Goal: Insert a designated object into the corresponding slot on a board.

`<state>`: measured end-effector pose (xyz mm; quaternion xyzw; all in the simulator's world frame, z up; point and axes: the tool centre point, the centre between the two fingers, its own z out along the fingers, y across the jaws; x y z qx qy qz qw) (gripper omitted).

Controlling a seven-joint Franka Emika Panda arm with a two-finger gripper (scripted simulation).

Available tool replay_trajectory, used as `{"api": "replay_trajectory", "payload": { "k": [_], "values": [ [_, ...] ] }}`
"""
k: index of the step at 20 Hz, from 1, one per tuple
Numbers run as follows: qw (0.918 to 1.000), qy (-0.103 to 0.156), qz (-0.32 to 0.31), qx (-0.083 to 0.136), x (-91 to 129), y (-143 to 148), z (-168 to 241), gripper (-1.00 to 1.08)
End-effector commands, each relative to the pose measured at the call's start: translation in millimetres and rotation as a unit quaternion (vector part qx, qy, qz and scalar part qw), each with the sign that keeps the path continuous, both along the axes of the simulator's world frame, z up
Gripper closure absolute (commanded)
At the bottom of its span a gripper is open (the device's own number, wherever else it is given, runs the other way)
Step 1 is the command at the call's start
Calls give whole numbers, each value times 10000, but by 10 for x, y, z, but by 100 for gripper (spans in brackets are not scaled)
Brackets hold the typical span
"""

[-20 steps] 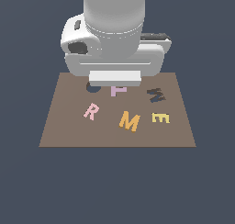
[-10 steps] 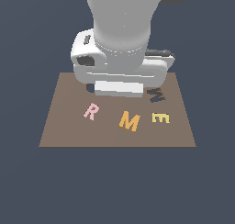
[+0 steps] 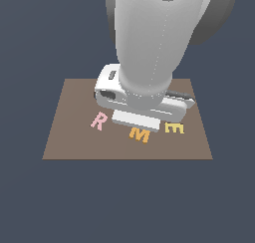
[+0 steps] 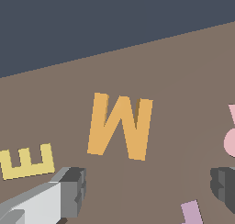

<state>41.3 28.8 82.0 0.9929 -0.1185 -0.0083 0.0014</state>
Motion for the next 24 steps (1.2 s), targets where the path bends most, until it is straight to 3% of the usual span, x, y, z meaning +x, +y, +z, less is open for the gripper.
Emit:
{"api": "replay_trajectory", "payload": {
  "k": [1,10,24],
  "values": [
    [9998,-30,-214,-2,92,42,-106,-92],
    [9981,-80,-616,-2,283,106,-307,-92],
    [9979,-83,-647,-1,300,109,-518,-92]
  ]
}}
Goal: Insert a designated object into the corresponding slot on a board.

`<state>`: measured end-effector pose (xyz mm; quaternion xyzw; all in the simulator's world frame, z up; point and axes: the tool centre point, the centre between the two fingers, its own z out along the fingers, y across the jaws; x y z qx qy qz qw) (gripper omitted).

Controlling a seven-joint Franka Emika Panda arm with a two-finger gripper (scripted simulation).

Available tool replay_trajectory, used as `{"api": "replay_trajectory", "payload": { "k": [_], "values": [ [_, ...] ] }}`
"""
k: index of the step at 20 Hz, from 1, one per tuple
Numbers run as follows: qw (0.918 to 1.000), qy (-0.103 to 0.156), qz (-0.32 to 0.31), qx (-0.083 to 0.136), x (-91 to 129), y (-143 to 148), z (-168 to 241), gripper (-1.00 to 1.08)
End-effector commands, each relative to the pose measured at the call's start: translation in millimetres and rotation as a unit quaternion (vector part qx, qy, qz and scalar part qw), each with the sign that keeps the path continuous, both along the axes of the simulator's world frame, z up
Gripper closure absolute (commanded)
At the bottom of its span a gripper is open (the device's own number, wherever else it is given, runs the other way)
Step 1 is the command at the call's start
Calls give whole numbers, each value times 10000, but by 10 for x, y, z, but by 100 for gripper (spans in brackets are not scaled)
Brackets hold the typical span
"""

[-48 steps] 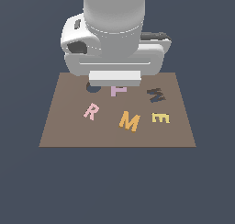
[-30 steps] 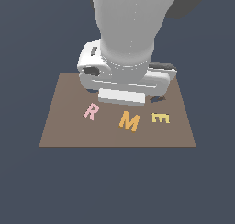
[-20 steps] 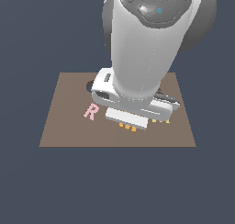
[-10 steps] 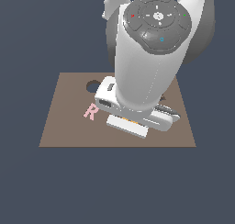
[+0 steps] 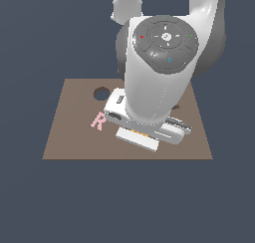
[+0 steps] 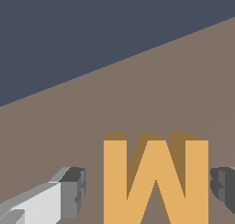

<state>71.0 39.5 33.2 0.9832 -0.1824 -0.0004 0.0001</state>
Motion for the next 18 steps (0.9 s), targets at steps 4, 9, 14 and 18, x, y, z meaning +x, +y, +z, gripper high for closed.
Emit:
{"api": "replay_trajectory", "payload": {
  "k": [4,9,14,18],
  "values": [
    [10000,-5,-4,0,3,-2,-32,108],
    [10000,-5,-4,0,3,-2,-32,108],
    [10000,-7,1,2,5,2,-25,108],
    [9999,-7,104,2,11,19,-24,108]
  ]
}}
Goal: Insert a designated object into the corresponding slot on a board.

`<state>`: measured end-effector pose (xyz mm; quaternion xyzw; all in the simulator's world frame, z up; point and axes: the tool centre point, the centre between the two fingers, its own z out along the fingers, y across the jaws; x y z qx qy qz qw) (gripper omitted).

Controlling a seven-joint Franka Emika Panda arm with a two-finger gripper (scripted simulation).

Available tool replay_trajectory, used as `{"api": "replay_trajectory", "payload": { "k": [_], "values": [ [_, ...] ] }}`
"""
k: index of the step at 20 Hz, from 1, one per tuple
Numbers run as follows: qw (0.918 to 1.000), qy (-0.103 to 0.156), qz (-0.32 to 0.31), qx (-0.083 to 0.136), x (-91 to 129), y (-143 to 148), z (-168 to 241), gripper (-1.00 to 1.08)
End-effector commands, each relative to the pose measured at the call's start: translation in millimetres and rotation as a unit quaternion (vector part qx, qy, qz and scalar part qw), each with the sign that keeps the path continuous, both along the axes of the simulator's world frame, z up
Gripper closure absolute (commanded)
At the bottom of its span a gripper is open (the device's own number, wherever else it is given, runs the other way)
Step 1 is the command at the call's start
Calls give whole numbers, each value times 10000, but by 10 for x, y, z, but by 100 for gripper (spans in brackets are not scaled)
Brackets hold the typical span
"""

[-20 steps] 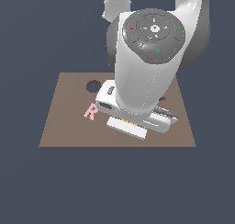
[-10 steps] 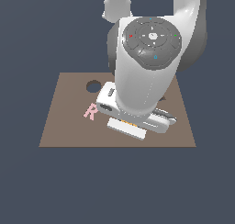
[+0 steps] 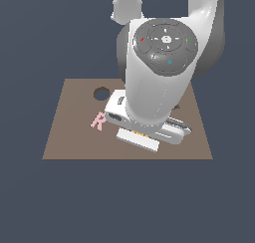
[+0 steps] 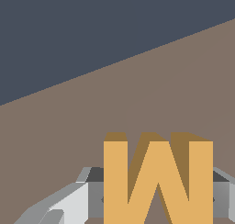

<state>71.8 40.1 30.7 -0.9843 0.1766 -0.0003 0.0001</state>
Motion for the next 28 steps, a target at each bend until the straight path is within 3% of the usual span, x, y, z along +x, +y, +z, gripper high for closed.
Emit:
{"api": "replay_trajectory", "payload": {
  "k": [1,10,17,22,28],
  "values": [
    [10000,0,93,1,4,21,1,108],
    [9959,0,905,0,34,157,10,108],
    [9796,-1,2008,-1,37,349,21,108],
    [9530,-1,3030,-3,0,529,32,108],
    [9001,-1,4357,-5,-110,754,46,108]
  ]
}}
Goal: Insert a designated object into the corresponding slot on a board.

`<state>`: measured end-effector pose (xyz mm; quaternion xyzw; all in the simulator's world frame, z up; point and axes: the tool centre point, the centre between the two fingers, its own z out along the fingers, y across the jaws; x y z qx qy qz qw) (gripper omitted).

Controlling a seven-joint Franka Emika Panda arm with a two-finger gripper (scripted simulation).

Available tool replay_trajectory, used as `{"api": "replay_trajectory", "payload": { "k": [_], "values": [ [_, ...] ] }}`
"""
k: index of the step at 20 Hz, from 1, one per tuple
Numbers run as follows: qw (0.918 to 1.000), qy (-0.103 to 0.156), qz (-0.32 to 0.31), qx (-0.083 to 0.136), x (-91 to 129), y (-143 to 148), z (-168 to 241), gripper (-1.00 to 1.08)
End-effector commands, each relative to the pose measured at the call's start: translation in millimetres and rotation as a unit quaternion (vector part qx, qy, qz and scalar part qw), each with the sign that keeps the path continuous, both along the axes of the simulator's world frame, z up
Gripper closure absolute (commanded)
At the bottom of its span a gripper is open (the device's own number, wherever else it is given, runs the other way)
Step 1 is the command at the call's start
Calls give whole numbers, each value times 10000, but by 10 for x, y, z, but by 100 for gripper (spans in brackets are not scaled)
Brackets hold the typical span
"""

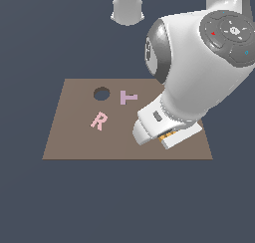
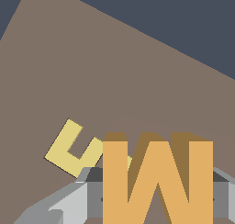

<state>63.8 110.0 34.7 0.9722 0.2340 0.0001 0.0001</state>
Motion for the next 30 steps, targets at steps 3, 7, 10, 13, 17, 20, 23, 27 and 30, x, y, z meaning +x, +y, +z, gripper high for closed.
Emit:
{"api": "replay_trajectory", "payload": {
  "k": [3,7,10,13,17,20,23,27,30],
  "values": [
    [9941,-3,1084,-2,-109,153,13,108],
    [9793,-3,2023,-3,-235,265,22,108],
    [9625,-2,2713,-4,-343,331,29,108],
    [9411,-1,3382,-5,-459,380,35,108],
    [9079,0,4193,-6,-611,416,42,108],
    [8829,2,4695,-7,-712,424,46,108],
    [8594,3,5113,-8,-798,421,50,108],
    [8317,5,5553,-9,-890,407,54,108],
    [8144,6,5803,-9,-943,392,56,108]
  ]
}}
